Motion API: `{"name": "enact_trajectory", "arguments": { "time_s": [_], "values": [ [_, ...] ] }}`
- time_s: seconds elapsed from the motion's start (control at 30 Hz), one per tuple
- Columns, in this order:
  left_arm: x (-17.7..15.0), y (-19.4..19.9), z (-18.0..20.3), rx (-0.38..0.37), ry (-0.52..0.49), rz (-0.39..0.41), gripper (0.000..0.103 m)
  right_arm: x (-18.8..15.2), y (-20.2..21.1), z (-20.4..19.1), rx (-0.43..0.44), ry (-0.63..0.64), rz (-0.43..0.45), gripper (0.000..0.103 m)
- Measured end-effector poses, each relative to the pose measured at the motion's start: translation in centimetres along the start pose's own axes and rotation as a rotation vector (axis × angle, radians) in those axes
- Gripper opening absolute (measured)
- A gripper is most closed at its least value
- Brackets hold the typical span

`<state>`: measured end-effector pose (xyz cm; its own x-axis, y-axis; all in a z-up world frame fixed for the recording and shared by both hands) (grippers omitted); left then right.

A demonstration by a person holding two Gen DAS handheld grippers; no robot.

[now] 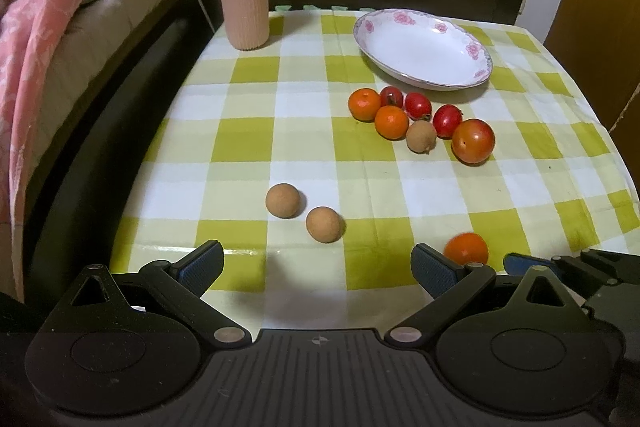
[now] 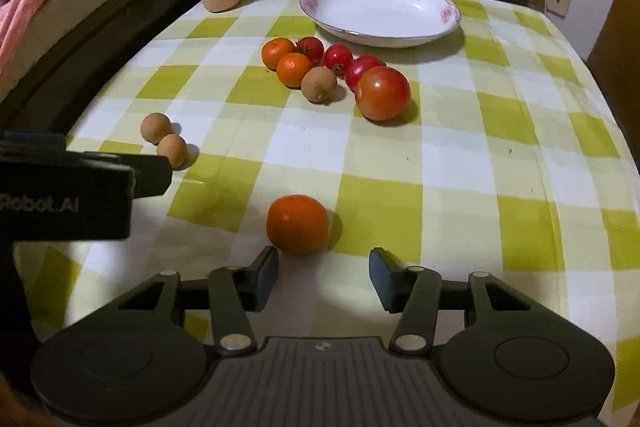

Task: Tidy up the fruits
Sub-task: 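Move the right gripper to the small orange tangerine and close on it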

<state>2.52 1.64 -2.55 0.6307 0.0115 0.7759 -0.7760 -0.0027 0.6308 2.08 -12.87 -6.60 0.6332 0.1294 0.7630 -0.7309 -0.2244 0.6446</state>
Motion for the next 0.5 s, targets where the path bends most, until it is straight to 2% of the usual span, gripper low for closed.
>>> {"name": "enact_trajectory", "arguments": {
  "time_s": [0.37,0.5],
  "values": [
    [-0.1,-0.8,-0.6,0.026,0.016,-0.026,0.101,1.5,-2.2,0.3,0.036,0.009,0.043,0.048],
    [0.0,-1.0,-1.0,0.032,0.035,-0.032,0.101,1.8,-2.7,0.0,0.032,0.036,0.059,0.052]
  ]
}}
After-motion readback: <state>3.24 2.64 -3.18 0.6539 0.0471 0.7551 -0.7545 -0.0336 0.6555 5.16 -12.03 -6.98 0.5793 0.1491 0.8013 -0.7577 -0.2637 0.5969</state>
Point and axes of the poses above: each gripper's, at about its wrist camera, not at the fingertips, and y roughly against the way its jaws point, z to its right, x to its top, the point moved 2 cm from there along -y, roughly the way its jaws point, and after that the axes turned 15 degrees about z, right-handed, at the moved point
